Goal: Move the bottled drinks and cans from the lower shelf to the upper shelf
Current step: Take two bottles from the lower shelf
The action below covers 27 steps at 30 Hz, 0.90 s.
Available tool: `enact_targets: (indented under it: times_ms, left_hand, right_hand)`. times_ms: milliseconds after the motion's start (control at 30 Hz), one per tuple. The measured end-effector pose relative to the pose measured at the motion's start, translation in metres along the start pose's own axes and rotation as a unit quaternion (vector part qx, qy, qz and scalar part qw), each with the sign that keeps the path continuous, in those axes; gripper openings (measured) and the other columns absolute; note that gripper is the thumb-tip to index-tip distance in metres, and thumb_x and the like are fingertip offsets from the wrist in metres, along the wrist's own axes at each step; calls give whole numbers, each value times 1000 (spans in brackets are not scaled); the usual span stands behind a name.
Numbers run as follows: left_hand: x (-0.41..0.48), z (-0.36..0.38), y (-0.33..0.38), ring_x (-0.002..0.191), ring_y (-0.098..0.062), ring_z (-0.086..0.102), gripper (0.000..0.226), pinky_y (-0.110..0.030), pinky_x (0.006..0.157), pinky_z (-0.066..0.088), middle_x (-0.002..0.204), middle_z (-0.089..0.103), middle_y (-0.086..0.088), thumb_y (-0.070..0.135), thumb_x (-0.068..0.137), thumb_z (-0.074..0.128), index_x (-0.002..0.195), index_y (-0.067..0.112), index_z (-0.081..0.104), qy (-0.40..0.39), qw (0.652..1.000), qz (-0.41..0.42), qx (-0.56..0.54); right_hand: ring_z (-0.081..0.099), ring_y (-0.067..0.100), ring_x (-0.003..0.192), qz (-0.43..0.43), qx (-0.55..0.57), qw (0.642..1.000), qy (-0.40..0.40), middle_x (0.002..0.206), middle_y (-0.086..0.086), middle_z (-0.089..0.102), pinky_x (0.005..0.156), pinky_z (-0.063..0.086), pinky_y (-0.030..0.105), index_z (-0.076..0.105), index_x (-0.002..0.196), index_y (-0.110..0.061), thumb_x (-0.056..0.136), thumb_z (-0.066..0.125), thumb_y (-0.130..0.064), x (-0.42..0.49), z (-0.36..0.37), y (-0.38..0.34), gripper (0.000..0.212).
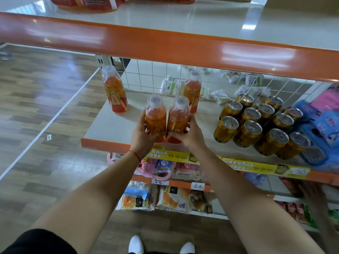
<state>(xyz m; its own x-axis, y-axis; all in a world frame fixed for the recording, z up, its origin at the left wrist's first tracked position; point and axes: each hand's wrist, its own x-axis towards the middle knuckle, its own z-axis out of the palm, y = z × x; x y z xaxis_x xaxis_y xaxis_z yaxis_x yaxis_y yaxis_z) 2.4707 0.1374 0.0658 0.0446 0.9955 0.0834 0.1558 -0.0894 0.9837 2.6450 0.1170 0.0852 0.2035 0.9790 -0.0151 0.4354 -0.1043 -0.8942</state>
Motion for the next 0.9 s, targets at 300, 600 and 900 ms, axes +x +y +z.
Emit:
enact_targets:
  times_ms: [300,600,900]
  left_hand:
    - [-3,-1,-4,111,-10,62,88,-18,77,57,120,64,3,-5,70,81,143,26,42,1,1000,-10,2]
    - [-4,2,-8,108,-2,61,94,-34,86,59,116,62,14,6,71,83,147,33,34,0,999,0,40]
    - [-16,-1,6,103,-13,65,99,-45,82,60,117,63,6,7,71,82,150,36,29,11,995,41,92]
  right_hand:
    - [59,28,121,-19,-42,997,54,133,5,60,101,50,43,34,141,-17,73,84,-36,-9,15,-4,87]
    - [61,31,117,8,-72,995,74,130,10,60,93,52,42,28,143,-11,75,83,-30,-13,24,-6,89]
    - [61,31,116,-8,-83,993,87,129,9,61,94,52,44,32,141,-12,77,82,-28,-29,17,-22,83]
